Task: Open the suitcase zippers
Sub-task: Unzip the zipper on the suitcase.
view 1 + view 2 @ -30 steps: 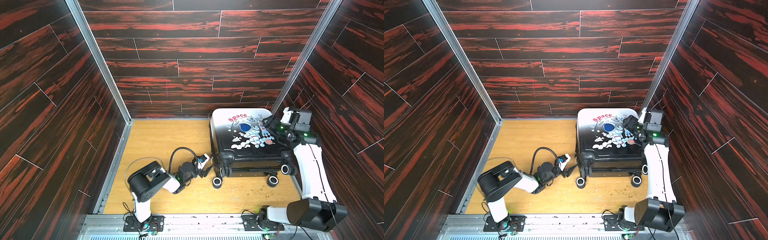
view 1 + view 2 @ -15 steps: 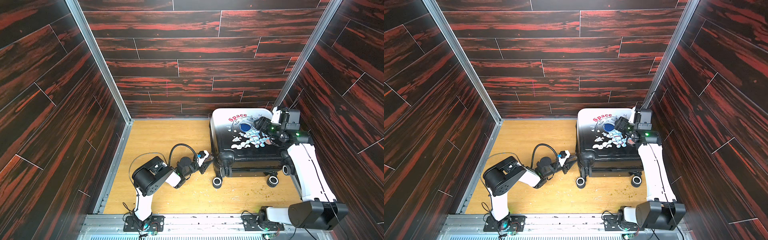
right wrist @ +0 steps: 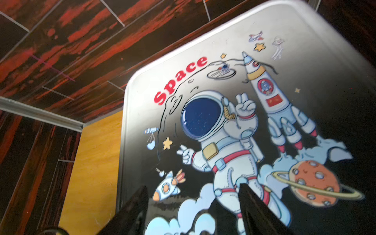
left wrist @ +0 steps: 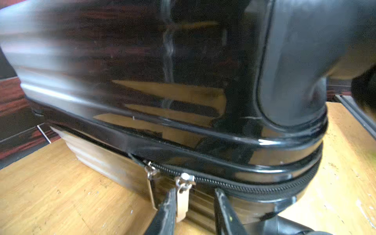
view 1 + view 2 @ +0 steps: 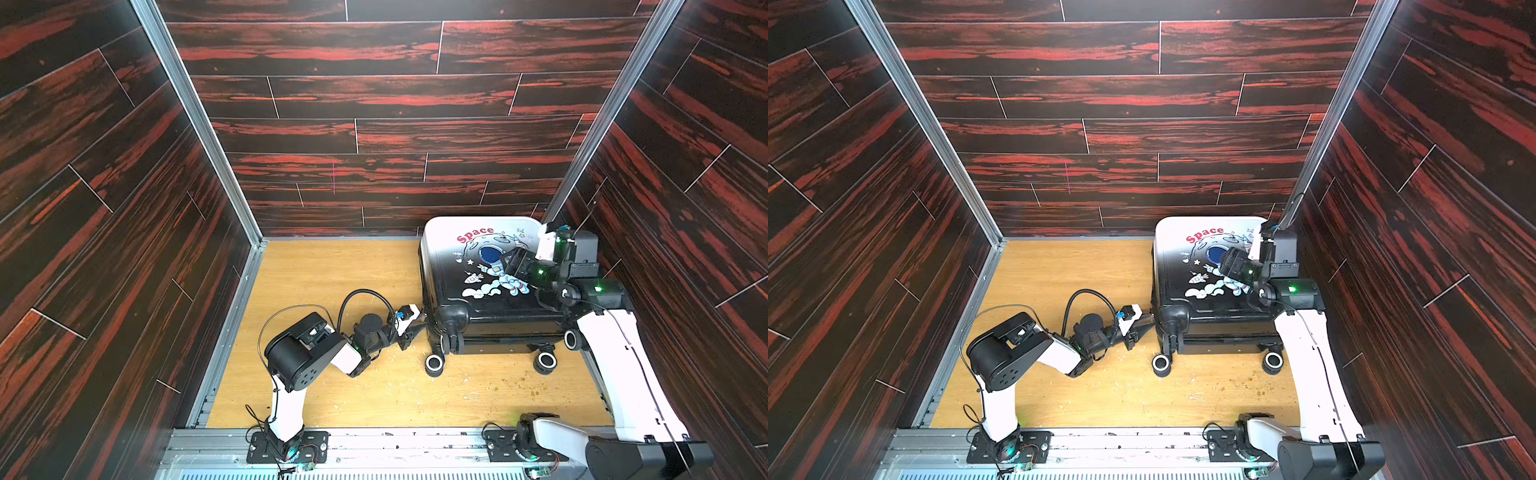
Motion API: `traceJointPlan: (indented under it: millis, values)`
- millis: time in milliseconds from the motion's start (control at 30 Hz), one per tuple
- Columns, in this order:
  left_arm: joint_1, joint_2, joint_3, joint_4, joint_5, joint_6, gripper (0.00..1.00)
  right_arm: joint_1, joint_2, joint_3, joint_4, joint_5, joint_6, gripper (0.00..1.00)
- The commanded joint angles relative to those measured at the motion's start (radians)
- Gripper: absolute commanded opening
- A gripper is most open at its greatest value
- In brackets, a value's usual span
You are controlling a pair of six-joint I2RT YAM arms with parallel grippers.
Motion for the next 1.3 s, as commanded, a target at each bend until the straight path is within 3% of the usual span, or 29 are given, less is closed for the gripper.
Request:
traceJointPlan:
  millis: [0,200,367,567,733,833,1267]
  values:
    - [-0.008,0.031,0.079,-0.056,0.050,0.056,0.34,0.029,-0.027,0.020,-0.066,0.030,-0.023,0.72]
    - [-0.005,0.089,0.119,-0.050,0.093,0.054,0.24,0.075,-0.060,0.012,-0.106,0.065,-0.037,0.72]
    - [-0.004,0.088,0.138,-0.057,0.114,0.045,0.01,0.090,-0.089,-0.050,-0.121,0.051,-0.032,0.72]
    - [-0.004,0.056,0.130,-0.079,0.121,0.041,0.00,0.202,-0.092,-0.069,-0.235,0.024,-0.007,0.74]
    - [-0.008,0.005,0.061,-0.038,0.081,0.037,0.00,0.301,-0.084,-0.117,-0.327,-0.134,0.028,0.76]
    - [-0.022,-0.025,0.020,-0.020,0.050,0.045,0.00,0.337,-0.064,-0.196,-0.310,-0.228,0.047,0.81]
    - [-0.164,-0.077,-0.120,0.000,-0.094,0.137,0.00,0.402,0.053,-0.326,-0.116,-0.369,0.126,0.79]
